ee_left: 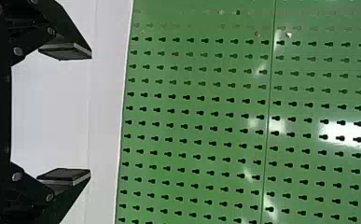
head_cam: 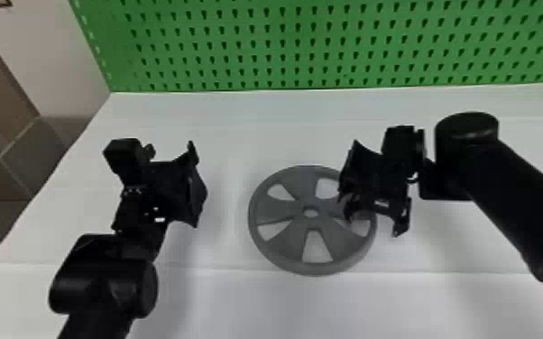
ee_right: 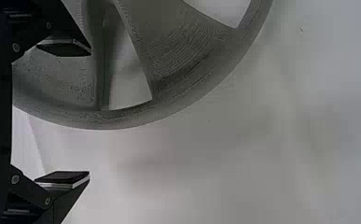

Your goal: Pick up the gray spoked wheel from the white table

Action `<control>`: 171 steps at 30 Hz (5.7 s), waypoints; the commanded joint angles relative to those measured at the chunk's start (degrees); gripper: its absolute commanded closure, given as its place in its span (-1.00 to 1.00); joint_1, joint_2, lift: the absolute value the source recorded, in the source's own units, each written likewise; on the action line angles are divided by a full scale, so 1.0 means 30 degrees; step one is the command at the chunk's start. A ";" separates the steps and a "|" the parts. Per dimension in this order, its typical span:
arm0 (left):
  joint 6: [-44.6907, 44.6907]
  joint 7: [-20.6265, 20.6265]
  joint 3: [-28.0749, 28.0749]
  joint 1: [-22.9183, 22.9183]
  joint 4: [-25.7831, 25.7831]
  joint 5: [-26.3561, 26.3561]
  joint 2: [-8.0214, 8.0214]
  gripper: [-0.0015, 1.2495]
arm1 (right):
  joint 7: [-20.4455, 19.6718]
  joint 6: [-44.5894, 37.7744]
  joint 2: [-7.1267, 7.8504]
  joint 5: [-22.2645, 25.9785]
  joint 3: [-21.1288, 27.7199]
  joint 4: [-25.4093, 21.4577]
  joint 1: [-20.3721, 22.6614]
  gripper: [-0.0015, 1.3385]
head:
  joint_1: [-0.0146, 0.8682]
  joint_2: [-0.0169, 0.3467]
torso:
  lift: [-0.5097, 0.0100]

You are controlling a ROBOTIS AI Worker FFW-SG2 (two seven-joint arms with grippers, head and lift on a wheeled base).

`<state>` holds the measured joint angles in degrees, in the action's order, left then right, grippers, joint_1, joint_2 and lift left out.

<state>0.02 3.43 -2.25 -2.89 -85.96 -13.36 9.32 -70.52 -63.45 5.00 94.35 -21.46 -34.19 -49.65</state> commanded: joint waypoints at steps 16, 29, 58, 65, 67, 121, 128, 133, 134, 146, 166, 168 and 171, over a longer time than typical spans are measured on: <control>0.0022 0.0028 -0.0100 -0.0061 0.0001 -0.0059 0.0000 -0.42 | 0.2647 -0.0411 0.0119 -0.1713 -0.1197 -0.0117 -0.0001 -0.46 | 0.93 -0.19 | 0.71; 0.0081 0.0028 -0.0159 -0.0090 0.0001 -0.0059 0.0000 -0.42 | 0.3643 -0.0499 0.0207 -0.2973 -0.0846 -0.0205 -0.0089 -0.46 | 0.93 -0.19 | 0.71; 0.0198 0.0145 -0.0335 -0.0237 0.0060 -0.0029 0.0000 -0.42 | 0.6163 -0.1407 0.0353 -0.5024 -0.0816 -0.0088 -0.0323 -0.39 | 0.93 -0.19 | 0.71; 0.0198 0.0145 -0.0364 -0.0266 0.0089 0.0000 0.0000 -0.42 | 0.6163 -0.1466 0.0383 -0.4701 -0.0553 0.0146 -0.0323 -0.39 | 0.93 -0.19 | 0.71; 0.0198 0.0145 -0.0364 -0.0266 0.0089 0.0000 0.0000 -0.42 | 0.6163 -0.1466 0.0412 -0.4614 -0.0582 0.0146 -0.0323 -0.41 | 0.93 -0.19 | 0.71; 0.0286 0.0145 -0.0599 -0.0442 0.0206 0.0059 0.0000 -0.42 | 0.7540 -0.1905 0.0324 -0.7162 -0.1256 -0.0235 -0.0734 0.49 | 0.93 -0.19 | 0.71; 0.0286 0.0145 -0.0628 -0.0442 0.0236 0.0088 0.0000 -0.42 | 0.7540 -0.2081 0.0266 -0.7133 -0.0875 -0.0030 -0.0558 0.37 | 0.93 -0.19 | 0.71; 0.0286 0.0145 -0.0628 -0.0442 0.0236 0.0059 0.0000 -0.42 | 0.7540 -0.2081 0.0324 -0.6899 -0.0787 0.0058 -0.0528 0.26 | 0.93 -0.19 | 0.71; 0.0286 0.0145 -0.0628 -0.0442 0.0236 0.0088 0.0000 -0.42 | 0.7540 -0.2081 0.0324 -0.6869 -0.0758 0.0058 -0.0528 0.26 | 0.93 -0.19 | 0.71; 0.0286 0.0145 -0.0628 -0.0471 0.0236 0.0059 0.0000 -0.42 | 0.7540 -0.2140 0.0324 -0.7104 -0.1021 0.0088 -0.0558 0.79 | 0.93 -0.19 | 0.71; 0.0286 0.0145 -0.0452 -0.0295 0.0236 0.0029 0.0000 -0.42 | 0.7510 -0.2843 0.0178 -0.9506 0.1381 -0.1201 -0.0558 0.76 | 0.93 -0.19 | 0.71; 0.0286 0.0145 -0.0423 -0.0266 0.0236 0.0029 0.0000 -0.42 | 0.7510 -0.2843 0.0178 -1.0590 0.1908 -0.2227 -0.0470 0.76 | 0.93 -0.19 | 0.71; 0.0286 0.0145 -0.0364 -0.0266 0.0236 0.0029 0.0000 -0.42 | 0.7510 -0.2843 0.0178 -1.2231 0.2465 -0.3780 -0.0323 0.74 | 0.93 -0.19 | 0.71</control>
<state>0.89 3.87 -3.54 -3.77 -85.25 -13.27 9.32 -47.99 -71.92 5.55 63.79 -16.56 -39.81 -51.21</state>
